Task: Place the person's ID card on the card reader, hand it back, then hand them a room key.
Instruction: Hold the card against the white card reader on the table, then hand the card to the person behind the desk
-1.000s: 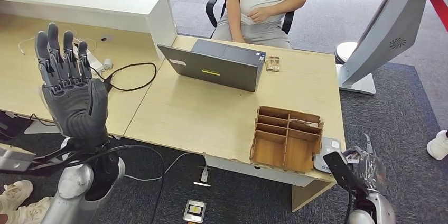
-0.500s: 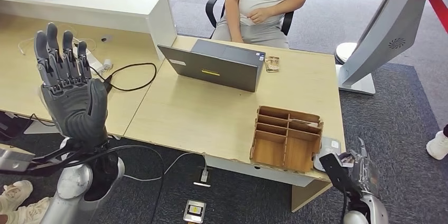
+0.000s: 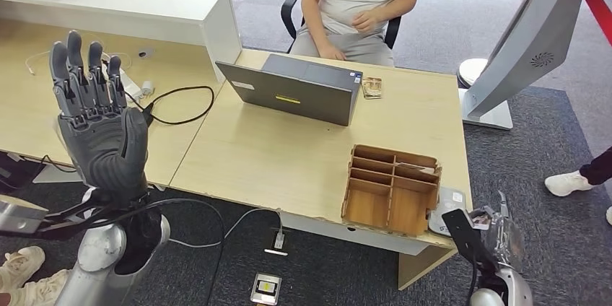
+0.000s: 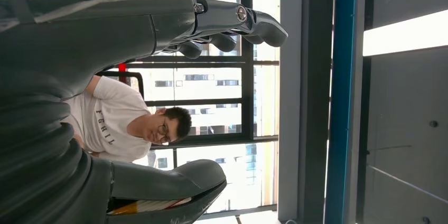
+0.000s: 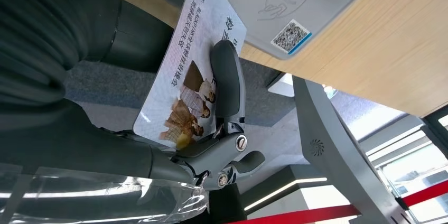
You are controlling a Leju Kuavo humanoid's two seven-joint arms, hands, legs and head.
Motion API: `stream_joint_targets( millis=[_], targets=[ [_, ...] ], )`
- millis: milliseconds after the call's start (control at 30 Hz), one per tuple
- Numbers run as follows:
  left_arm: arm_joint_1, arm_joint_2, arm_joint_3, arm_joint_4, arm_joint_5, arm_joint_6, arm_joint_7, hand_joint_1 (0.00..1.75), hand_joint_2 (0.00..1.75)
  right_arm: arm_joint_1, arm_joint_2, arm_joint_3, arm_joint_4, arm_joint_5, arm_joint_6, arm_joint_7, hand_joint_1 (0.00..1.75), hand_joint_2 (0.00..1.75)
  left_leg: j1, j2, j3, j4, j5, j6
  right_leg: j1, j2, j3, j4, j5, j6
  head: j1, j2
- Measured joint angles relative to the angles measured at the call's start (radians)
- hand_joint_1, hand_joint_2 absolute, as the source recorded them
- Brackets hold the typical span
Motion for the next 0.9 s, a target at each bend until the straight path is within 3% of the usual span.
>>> stream_joint_targets(
  millis=[367,900],
  targets=[
    [0.009,0.001,0.001,-0.005,-0.010,-0.003,-0.004,0.00,1.75,-0.043,-0.051,-0.003,-0.145,0.109,-0.029,0.080,1.75,1.75,0.000,0.000,0.000,0.000,0.000,0.000,0.000,0.000,0.000,0.000,0.000,0.000,0.000,0.000],
    [-0.040,0.001,-0.015,0.000,0.035,-0.009,-0.005,0.00,1.75,-0.208,-0.087,0.018,-0.408,0.237,0.115,0.127,1.75,1.75,0.000,0.000,0.000,0.000,0.001,0.000,0.000,0.000,0.000,0.000,0.001,0.000,0.000,0.000]
  ],
)
